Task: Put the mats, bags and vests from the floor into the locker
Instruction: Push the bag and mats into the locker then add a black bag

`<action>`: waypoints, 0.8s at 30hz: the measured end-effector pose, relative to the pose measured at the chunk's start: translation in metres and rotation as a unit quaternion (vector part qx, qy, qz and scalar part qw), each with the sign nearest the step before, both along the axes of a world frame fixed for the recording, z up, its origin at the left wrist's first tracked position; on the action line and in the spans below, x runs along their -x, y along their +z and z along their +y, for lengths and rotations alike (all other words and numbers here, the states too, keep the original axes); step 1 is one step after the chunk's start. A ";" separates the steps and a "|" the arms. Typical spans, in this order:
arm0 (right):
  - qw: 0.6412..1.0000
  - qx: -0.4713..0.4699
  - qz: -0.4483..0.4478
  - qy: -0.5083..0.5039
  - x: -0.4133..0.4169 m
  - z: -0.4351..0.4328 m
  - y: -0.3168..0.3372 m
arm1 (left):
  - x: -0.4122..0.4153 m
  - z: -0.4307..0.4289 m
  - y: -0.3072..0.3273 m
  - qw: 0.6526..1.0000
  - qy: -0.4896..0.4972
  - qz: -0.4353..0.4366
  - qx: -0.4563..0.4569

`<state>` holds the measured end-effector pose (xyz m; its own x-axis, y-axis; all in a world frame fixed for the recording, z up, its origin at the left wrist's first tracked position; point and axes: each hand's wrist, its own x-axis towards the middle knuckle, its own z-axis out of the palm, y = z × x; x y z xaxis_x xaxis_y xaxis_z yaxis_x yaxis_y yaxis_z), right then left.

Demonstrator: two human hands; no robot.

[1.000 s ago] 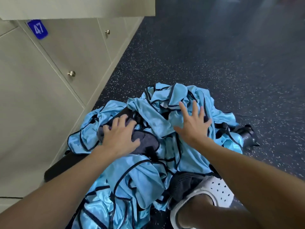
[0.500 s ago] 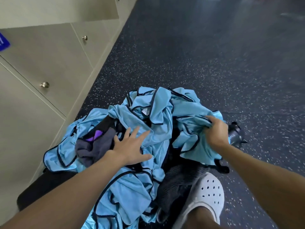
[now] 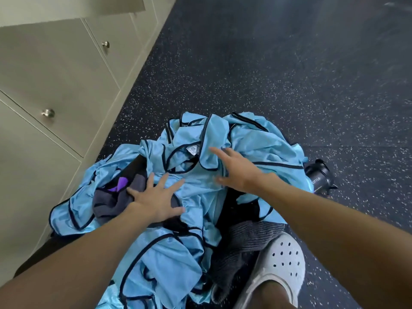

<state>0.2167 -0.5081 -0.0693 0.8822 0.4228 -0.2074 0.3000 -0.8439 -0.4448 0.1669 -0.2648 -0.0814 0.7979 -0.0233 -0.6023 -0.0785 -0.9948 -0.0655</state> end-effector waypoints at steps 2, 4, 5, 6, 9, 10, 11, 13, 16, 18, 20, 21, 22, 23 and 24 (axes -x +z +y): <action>0.998 0.022 0.047 -0.024 0.005 -0.009 -0.015 | 0.003 0.011 -0.005 0.999 0.028 -0.025 -0.017; 0.994 0.071 0.064 -0.060 0.015 -0.031 -0.028 | 0.003 0.019 -0.007 0.997 0.063 -0.044 -0.027; 0.991 0.095 0.076 -0.062 0.023 -0.044 -0.035 | 0.003 0.018 -0.007 0.995 0.072 -0.053 -0.030; 0.988 0.117 0.090 -0.051 0.030 -0.055 -0.041 | 0.005 0.015 -0.006 0.995 0.070 -0.068 -0.034; 0.981 0.165 0.104 0.001 0.055 -0.066 -0.051 | 0.014 -0.011 0.001 0.986 -0.009 -0.167 -0.013; 0.980 0.181 0.084 0.013 0.061 -0.063 -0.055 | 0.017 -0.020 0.004 0.976 -0.062 -0.209 0.016; 0.979 0.196 0.060 0.020 0.065 -0.059 -0.060 | 0.018 -0.028 0.004 0.961 -0.125 -0.240 0.061; 0.977 0.210 0.033 0.010 0.069 -0.048 -0.067 | 0.019 -0.040 0.002 0.936 -0.237 -0.217 0.144; 0.972 0.233 0.027 0.001 0.070 -0.036 -0.073 | 0.020 -0.046 -0.008 0.961 -0.256 -0.046 0.096; 0.971 0.240 0.005 0.004 0.070 -0.032 -0.075 | 0.023 -0.044 -0.017 0.969 -0.245 0.003 0.027; 0.975 0.220 -0.022 -0.001 0.070 -0.029 -0.077 | 0.026 -0.039 -0.024 0.971 -0.238 0.002 -0.007; 0.979 0.203 -0.036 -0.001 0.071 -0.028 -0.079 | 0.026 -0.036 -0.024 0.973 -0.229 -0.003 -0.017; 0.982 0.182 -0.049 -0.006 0.071 -0.028 -0.081 | 0.025 -0.033 -0.023 0.975 -0.220 -0.006 -0.027; 0.986 0.155 -0.060 -0.019 0.072 -0.027 -0.082 | 0.025 -0.032 -0.022 0.977 -0.212 -0.009 -0.033; 0.989 0.123 -0.067 -0.038 0.072 -0.027 -0.082 | 0.024 -0.031 -0.020 0.978 -0.204 -0.012 -0.035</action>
<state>0.1450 -0.5351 -0.1511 0.9360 0.3060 -0.1738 0.2744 -0.9439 -0.1839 0.1424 -0.2954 -0.1019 0.7452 -0.3023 -0.5944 -0.4651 -0.8744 -0.1384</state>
